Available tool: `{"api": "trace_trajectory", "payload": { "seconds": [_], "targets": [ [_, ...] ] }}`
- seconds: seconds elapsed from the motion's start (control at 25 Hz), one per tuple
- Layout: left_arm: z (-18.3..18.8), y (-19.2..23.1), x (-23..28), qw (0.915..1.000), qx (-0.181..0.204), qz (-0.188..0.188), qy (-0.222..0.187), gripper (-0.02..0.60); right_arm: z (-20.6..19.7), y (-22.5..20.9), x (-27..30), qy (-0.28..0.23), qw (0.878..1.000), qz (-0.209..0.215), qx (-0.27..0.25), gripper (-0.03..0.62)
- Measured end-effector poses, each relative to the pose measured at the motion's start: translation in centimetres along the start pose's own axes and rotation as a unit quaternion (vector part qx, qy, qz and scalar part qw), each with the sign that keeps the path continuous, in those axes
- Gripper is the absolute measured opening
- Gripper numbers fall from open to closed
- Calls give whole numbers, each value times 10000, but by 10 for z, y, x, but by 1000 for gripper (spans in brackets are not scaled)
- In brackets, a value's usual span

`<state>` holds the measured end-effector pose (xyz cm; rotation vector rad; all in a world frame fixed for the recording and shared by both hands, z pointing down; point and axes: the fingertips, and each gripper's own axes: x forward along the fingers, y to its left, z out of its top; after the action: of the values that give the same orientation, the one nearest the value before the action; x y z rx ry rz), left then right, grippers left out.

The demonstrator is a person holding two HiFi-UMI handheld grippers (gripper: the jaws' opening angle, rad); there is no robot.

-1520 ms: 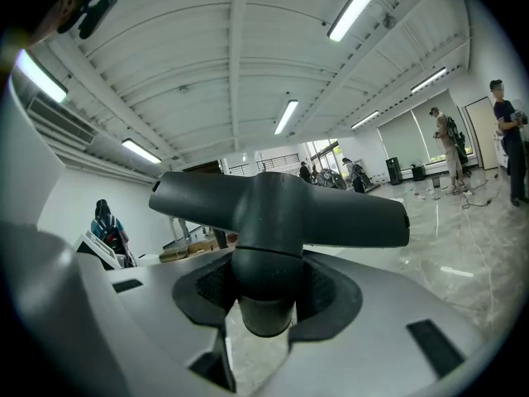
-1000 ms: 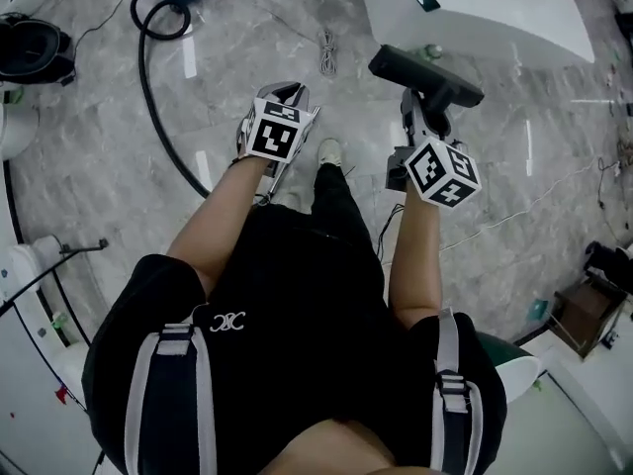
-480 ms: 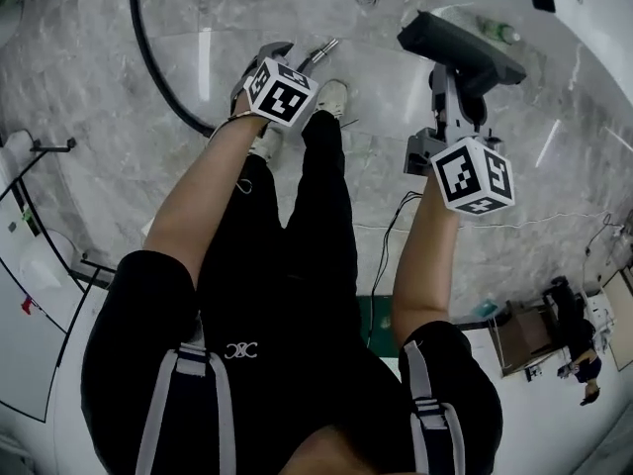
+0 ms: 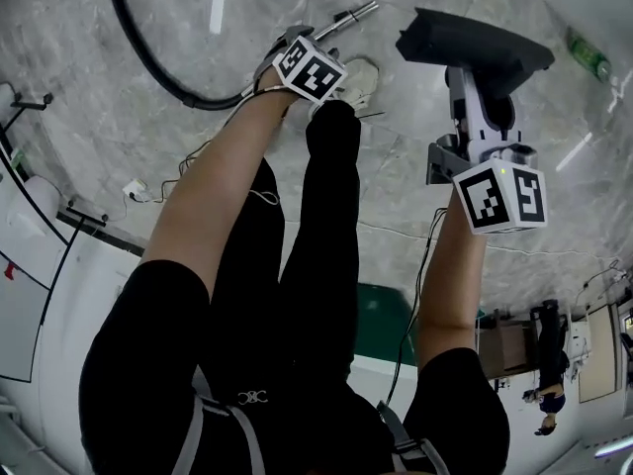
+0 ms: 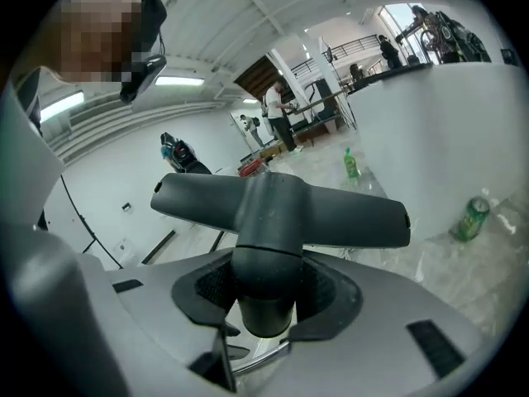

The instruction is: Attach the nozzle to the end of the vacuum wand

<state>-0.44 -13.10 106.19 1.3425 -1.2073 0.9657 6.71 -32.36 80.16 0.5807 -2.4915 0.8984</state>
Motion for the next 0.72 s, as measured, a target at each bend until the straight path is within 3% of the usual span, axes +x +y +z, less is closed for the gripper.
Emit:
{"api": "trace_trajectory", "payload": {
  "seconds": [0.12, 0.36, 0.56, 0.72],
  "targets": [
    [-26, 8, 66, 9996, -5, 16, 290, 232, -44, -22, 29, 109, 9998, 46, 163, 166],
    [-56, 24, 178, 9968, 530, 263, 529, 232, -116, -68, 58, 244, 9985, 19, 496, 166],
    [-71, 28, 217, 9948, 538, 329, 795, 232, -142, -89, 51, 292, 9981, -68, 541, 166],
    [-69, 28, 231, 9960, 317, 207, 812, 232, -149, -102, 44, 234, 9974, -245, 637, 166]
  ]
}}
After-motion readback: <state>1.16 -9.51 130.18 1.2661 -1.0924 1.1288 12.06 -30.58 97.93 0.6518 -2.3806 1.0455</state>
